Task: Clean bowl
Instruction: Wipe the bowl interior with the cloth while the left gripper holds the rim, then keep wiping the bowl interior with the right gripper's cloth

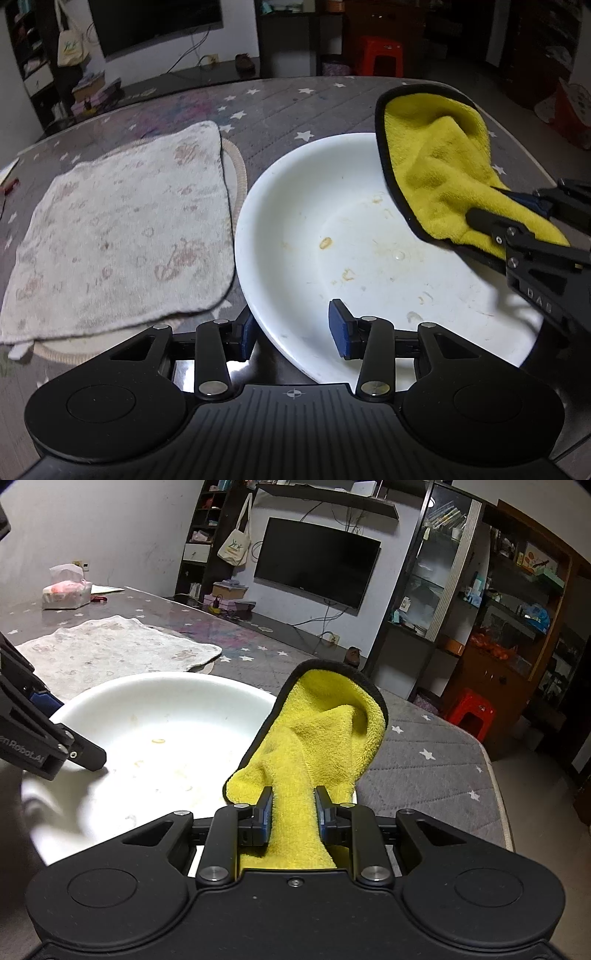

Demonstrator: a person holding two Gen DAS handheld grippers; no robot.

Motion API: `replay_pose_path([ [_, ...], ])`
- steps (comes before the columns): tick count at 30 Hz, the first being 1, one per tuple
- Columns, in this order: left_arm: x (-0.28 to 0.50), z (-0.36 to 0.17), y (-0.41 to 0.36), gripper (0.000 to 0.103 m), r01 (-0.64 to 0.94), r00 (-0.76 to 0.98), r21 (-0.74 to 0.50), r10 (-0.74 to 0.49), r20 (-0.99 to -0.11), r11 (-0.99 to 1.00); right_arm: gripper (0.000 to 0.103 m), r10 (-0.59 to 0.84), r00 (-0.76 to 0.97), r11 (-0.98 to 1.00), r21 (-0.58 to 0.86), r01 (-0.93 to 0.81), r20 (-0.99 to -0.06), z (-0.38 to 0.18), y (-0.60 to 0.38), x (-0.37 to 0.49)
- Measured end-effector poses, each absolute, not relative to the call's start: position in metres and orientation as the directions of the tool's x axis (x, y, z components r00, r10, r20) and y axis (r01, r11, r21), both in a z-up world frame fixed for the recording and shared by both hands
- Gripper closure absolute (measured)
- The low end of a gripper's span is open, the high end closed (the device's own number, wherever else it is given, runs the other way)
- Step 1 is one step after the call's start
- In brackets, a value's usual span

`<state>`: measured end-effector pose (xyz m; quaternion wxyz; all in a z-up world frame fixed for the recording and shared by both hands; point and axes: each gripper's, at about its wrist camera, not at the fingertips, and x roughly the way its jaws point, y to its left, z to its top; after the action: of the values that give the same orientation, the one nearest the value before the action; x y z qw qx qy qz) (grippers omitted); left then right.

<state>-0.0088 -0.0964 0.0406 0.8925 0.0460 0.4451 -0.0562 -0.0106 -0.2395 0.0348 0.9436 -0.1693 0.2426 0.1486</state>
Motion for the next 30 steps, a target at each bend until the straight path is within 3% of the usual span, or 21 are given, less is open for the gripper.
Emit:
replay_pose_path([
  [8,-0.019,0.041,-0.098,0.058,0.11,0.572,-0.045,-0.1,-0.814,0.993,0.079,0.213,0.836,0.903,-0.224,-0.366,-0.506,0.036,-0.239,-0.029],
  [15,-0.027,0.045,-0.095,0.065,0.109,0.564,-0.082,-0.13,-0.815,0.991,0.079,0.241,0.824,0.904,-0.191,-0.383,-0.513,0.041,-0.238,-0.048],
  [30,-0.023,0.05,-0.074,0.069,0.233,0.504,-0.087,-0.197,-0.841,0.969,0.08,0.336,0.783,0.869,-0.148,-0.472,-0.524,0.051,-0.227,-0.1],
])
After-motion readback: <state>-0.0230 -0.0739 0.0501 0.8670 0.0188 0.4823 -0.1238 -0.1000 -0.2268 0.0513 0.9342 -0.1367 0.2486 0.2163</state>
